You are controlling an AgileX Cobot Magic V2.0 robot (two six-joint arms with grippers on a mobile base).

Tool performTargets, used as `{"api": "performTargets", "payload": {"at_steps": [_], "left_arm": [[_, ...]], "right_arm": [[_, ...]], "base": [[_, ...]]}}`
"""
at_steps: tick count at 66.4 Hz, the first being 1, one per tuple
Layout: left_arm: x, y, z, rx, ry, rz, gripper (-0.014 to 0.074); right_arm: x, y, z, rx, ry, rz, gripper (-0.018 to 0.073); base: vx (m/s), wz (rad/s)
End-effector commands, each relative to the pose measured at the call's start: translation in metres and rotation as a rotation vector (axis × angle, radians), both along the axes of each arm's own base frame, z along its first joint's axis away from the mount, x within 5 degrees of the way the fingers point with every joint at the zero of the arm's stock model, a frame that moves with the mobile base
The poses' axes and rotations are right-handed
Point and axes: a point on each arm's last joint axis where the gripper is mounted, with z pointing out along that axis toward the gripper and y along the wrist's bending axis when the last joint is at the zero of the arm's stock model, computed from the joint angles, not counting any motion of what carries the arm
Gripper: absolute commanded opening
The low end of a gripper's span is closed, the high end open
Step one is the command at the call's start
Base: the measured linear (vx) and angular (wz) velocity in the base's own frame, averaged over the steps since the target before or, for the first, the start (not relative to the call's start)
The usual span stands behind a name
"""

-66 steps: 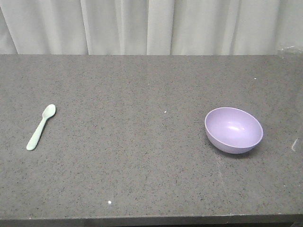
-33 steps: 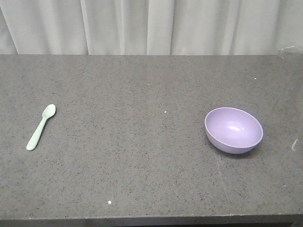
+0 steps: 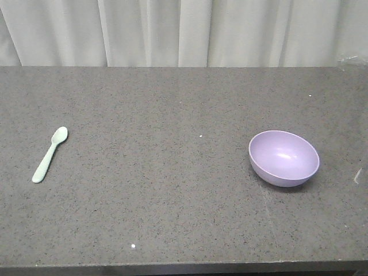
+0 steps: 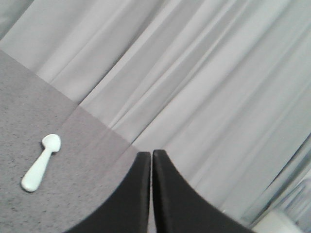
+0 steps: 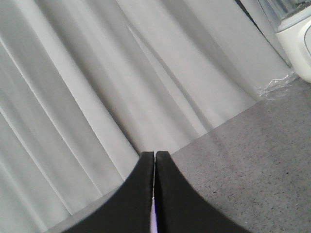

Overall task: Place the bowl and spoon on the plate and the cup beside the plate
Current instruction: 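Drive closer and align the base with the countertop, then lower the left gripper over the pale green spoon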

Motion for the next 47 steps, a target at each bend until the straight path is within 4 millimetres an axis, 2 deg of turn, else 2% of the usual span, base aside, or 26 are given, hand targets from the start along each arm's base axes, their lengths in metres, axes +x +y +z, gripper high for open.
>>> {"api": "performTargets", "payload": {"at_steps": [1, 6, 11, 20, 28, 32, 38, 47], "left_arm": [[-0.004, 0.007, 0.023, -0.178, -0.144, 0.034, -0.0006], [-0.007, 0.009, 0.034, -0.204, -0.189, 0.035, -0.0006], [-0.014, 0.008, 0.056, -0.160, -0.247, 0.026, -0.0006], [-0.029, 0.001, 0.103, 0.104, -0.281, 0.011, -0.0006], [-0.035, 0.001, 0.142, 0.329, -0.126, 0.032, -0.0003], [-0.034, 0.003, 0.159, 0.444, -0.030, 0.052, 0.0006], [-0.028, 0.002, 0.180, 0.585, 0.090, 0.041, 0.0047], [-0.012, 0.000, 0.200, 0.724, 0.233, 0.001, 0.0199]], "right_arm": [[-0.006, -0.001, 0.023, -0.011, -0.102, -0.013, -0.0003], [-0.013, 0.002, 0.049, -0.063, -0.110, 0.003, -0.0003], [-0.019, 0.005, 0.075, -0.137, -0.064, 0.012, -0.0003], [-0.018, 0.007, 0.129, -0.284, 0.063, 0.015, -0.0003], [-0.001, 0.009, 0.165, -0.456, 0.149, 0.026, 0.0009], [0.011, 0.011, 0.177, -0.493, 0.154, 0.047, 0.0038], [0.025, 0.014, 0.183, -0.513, 0.167, 0.091, 0.0116], [0.036, 0.019, 0.181, -0.477, 0.173, 0.156, 0.0305]], "base": [[0.00, 0.00], [0.00, 0.00], [0.00, 0.00], [0.00, 0.00], [0.00, 0.00], [0.00, 0.00], [0.00, 0.00], [0.00, 0.00]]}}
